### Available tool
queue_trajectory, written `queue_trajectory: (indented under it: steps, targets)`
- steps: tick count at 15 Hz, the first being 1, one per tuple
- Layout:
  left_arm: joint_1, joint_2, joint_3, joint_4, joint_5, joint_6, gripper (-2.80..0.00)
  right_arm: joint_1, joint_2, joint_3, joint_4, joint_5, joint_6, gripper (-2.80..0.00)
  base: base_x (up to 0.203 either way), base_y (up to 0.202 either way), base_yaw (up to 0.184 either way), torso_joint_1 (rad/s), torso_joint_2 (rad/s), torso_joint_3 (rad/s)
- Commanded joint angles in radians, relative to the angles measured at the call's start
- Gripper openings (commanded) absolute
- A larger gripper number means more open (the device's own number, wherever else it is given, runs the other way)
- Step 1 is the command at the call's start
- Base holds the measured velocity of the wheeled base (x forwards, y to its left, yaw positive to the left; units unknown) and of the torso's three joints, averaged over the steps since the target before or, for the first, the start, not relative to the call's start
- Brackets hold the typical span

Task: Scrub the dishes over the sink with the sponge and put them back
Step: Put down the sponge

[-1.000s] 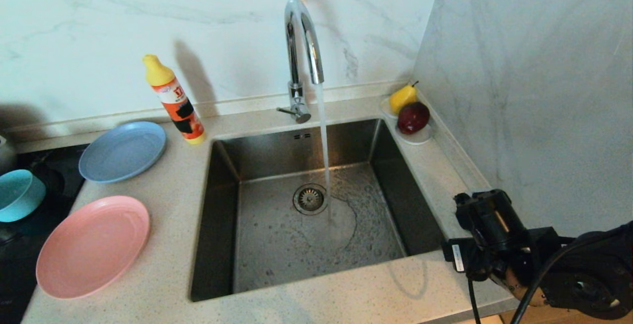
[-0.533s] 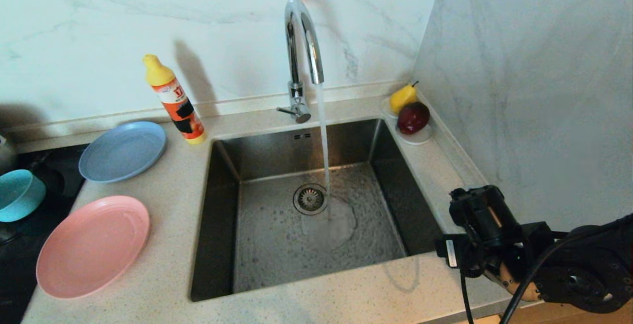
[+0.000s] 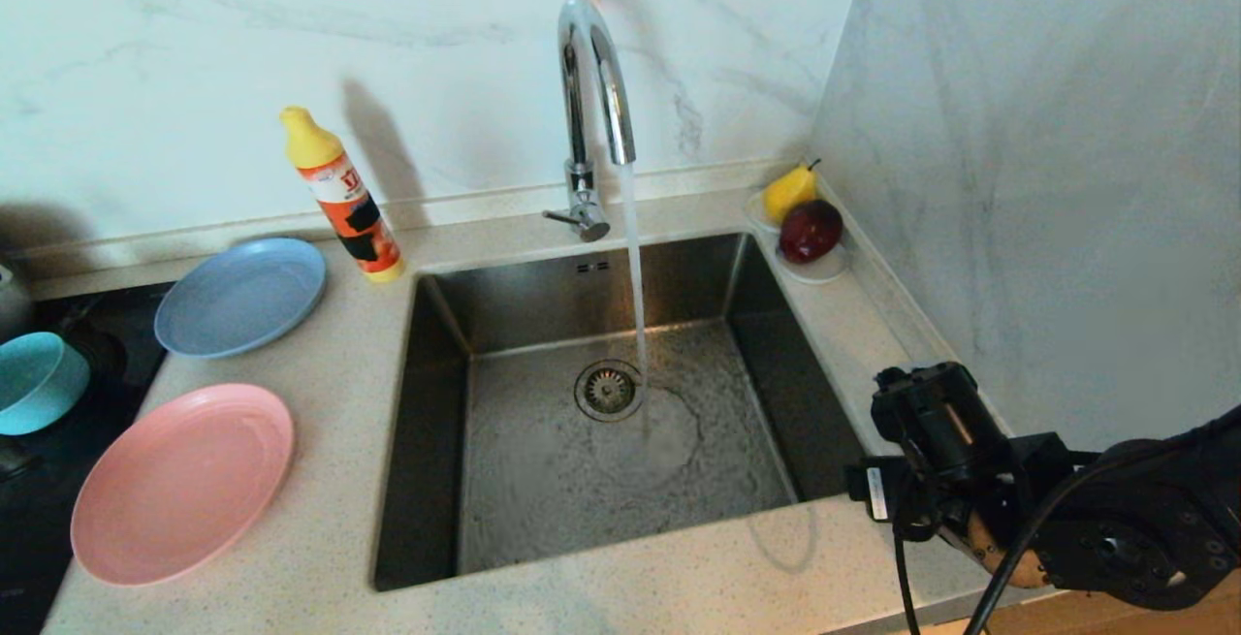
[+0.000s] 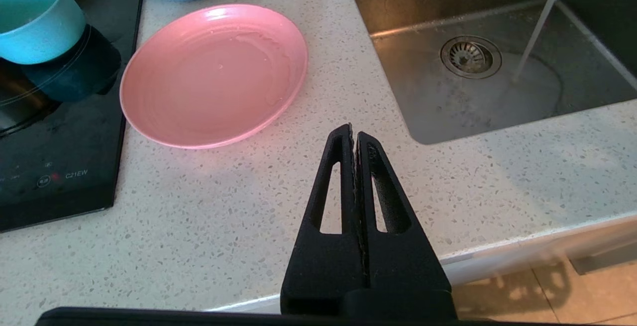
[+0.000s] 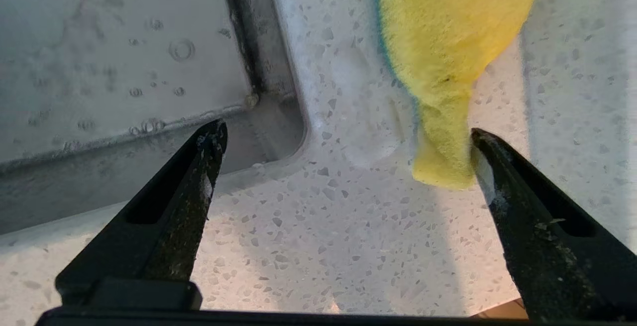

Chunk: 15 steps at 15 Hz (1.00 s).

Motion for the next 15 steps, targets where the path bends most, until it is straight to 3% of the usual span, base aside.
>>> queue_trajectory:
  steps: [1, 7, 13, 14, 15]
  targets:
    - [0.0, 0.002, 0.017, -0.001, 0.0, 0.001, -2.8, 0.003, -0.02, -0.001, -0.001, -0.02, -0.004, 0.0, 0.0, 0.0, 0.0, 0.0, 0.0, 0.0]
    - [0.0, 0.002, 0.017, -0.001, -0.001, 0.001, -2.8, 0.013, -0.049, -0.01, -0.013, -0.06, -0.011, 0.0, 0.0, 0.0, 0.0, 0.0, 0.0, 0.0]
    - [0.0, 0.002, 0.017, 0.0, 0.0, 0.001, -2.8, 0.069, -0.196, -0.056, -0.067, -0.07, -0.226, 0.0, 0.0, 0.0, 0.0, 0.0, 0.0, 0.0]
    - [0.0, 0.002, 0.017, 0.0, 0.0, 0.001, -2.8, 0.082, -0.214, -0.056, -0.069, -0.069, -0.236, -2.8, 0.0, 0.0, 0.0, 0.0, 0.0, 0.0]
    - [0.0, 0.002, 0.017, -0.001, 0.0, 0.001, -2.8, 0.088, -0.234, -0.055, -0.069, -0.068, -0.239, -2.8, 0.0, 0.0, 0.0, 0.0, 0.0, 0.0]
